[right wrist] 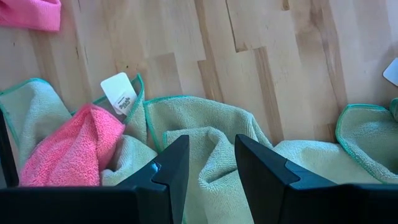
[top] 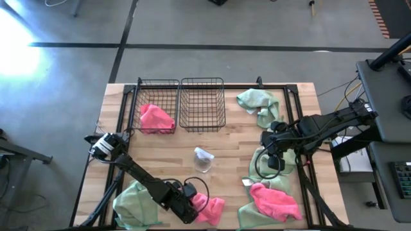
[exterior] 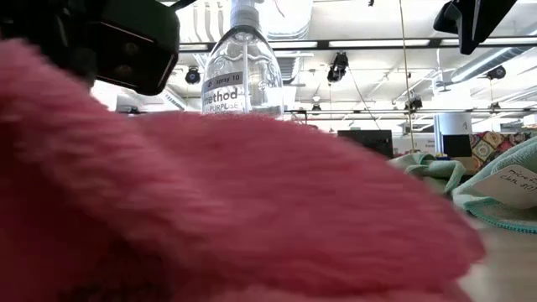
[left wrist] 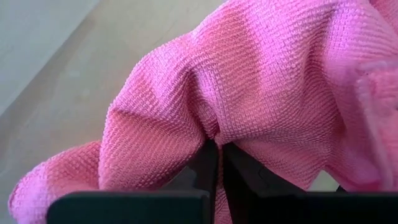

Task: Sort microfiber towel by color & place in baskets
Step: Put the left pink microfiber towel into the left black wire basket

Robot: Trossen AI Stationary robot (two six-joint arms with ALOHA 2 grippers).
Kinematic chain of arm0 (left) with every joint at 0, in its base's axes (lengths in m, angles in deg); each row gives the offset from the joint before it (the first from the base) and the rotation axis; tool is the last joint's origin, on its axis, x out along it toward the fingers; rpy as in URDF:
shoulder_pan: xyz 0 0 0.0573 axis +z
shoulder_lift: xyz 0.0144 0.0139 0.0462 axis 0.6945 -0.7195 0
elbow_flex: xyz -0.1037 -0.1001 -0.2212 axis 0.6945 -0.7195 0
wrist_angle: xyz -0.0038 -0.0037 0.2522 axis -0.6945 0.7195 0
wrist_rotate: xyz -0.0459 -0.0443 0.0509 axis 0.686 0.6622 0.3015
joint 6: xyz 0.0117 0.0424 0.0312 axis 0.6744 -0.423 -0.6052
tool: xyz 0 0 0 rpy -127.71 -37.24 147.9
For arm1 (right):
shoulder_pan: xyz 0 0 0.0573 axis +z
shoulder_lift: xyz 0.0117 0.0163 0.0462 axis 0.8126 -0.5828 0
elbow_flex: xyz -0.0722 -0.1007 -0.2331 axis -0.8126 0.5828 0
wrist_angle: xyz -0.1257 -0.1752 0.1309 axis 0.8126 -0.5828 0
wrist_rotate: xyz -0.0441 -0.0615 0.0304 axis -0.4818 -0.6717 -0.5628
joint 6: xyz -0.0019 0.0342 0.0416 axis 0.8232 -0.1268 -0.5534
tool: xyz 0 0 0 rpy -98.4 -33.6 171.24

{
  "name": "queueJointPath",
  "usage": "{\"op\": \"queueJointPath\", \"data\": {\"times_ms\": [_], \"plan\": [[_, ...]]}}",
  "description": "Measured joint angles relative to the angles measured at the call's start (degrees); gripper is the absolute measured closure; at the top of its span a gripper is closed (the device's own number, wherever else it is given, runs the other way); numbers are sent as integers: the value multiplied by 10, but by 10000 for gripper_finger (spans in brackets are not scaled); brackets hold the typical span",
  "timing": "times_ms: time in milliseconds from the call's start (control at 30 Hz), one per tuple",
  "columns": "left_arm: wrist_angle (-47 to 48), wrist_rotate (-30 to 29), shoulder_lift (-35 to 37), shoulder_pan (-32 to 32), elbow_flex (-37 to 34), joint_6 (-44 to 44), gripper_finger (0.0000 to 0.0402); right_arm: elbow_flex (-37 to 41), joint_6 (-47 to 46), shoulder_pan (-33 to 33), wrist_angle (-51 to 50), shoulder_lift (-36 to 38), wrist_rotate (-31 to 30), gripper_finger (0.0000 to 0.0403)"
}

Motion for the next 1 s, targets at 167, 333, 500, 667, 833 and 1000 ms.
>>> {"op": "queueJointPath", "data": {"times_ms": [167,333,500,667,833,1000], "plan": [[8,-4,29,0,0,0,398,0,0,0,0,0,0,280],[29,-17,55,2,1,0,398,0,0,0,0,0,0,280],[74,-21,88,7,2,0,397,0,6,0,1,0,-1,280],[134,-51,130,15,2,0,397,0,33,0,2,0,-2,280],[194,-105,182,28,2,0,397,0,37,0,2,0,-2,280],[263,-165,241,47,2,0,397,0,38,0,2,0,-2,280]]}}
